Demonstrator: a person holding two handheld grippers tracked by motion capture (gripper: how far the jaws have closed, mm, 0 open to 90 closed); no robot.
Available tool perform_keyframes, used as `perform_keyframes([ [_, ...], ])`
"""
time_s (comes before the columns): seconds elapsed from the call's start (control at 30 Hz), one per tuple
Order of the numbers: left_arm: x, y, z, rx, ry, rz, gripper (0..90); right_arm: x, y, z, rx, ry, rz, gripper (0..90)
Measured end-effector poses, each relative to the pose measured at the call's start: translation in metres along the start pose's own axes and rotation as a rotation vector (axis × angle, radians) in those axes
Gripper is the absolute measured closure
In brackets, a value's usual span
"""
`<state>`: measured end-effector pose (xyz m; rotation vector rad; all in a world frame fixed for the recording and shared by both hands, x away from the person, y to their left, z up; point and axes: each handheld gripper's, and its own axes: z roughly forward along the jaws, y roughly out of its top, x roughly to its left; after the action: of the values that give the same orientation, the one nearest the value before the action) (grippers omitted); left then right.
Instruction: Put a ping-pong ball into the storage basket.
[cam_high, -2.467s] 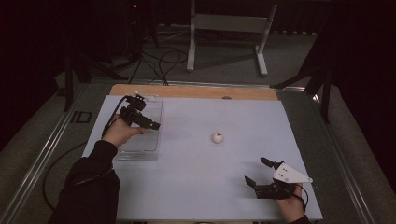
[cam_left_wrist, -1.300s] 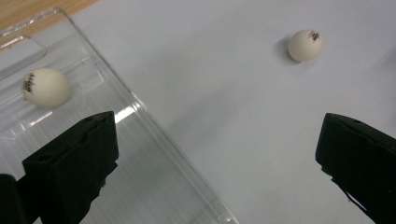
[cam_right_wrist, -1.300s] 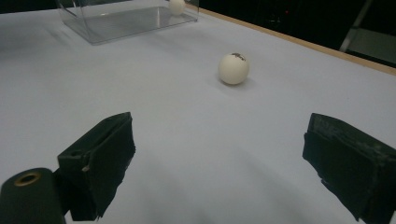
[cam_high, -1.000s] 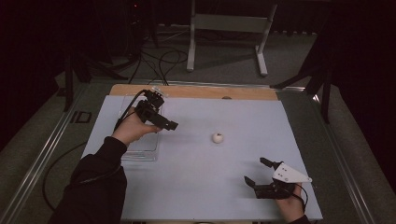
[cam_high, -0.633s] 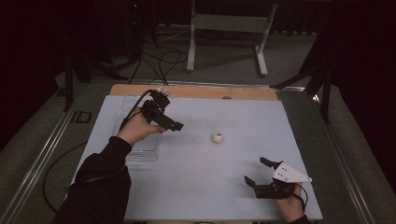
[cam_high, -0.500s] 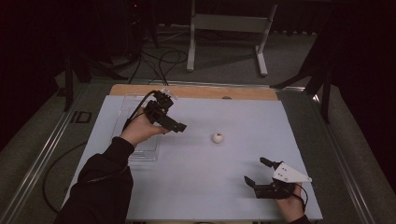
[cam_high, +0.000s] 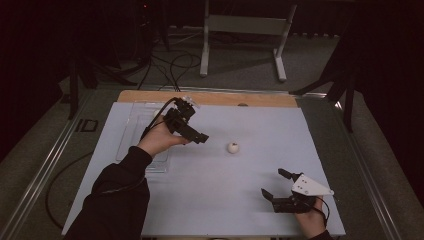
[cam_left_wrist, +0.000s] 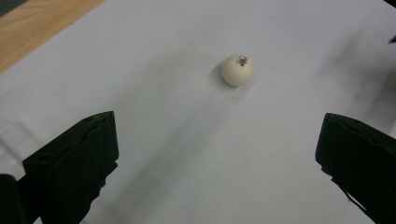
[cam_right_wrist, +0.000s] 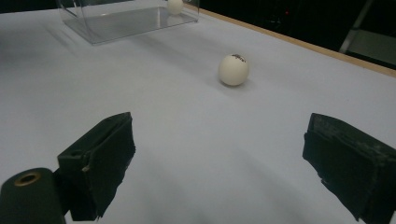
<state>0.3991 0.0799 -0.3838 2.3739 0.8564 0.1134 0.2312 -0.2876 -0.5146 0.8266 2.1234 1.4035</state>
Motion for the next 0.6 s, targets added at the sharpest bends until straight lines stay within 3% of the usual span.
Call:
perform_keyframes([
  [0.6, -0.016, 0.015, 0.019, -0.003, -0.015, 0.035, 0.6, 0.000, 0.000, -0.001, -0.003, 0.003, 0.002, 8.8],
])
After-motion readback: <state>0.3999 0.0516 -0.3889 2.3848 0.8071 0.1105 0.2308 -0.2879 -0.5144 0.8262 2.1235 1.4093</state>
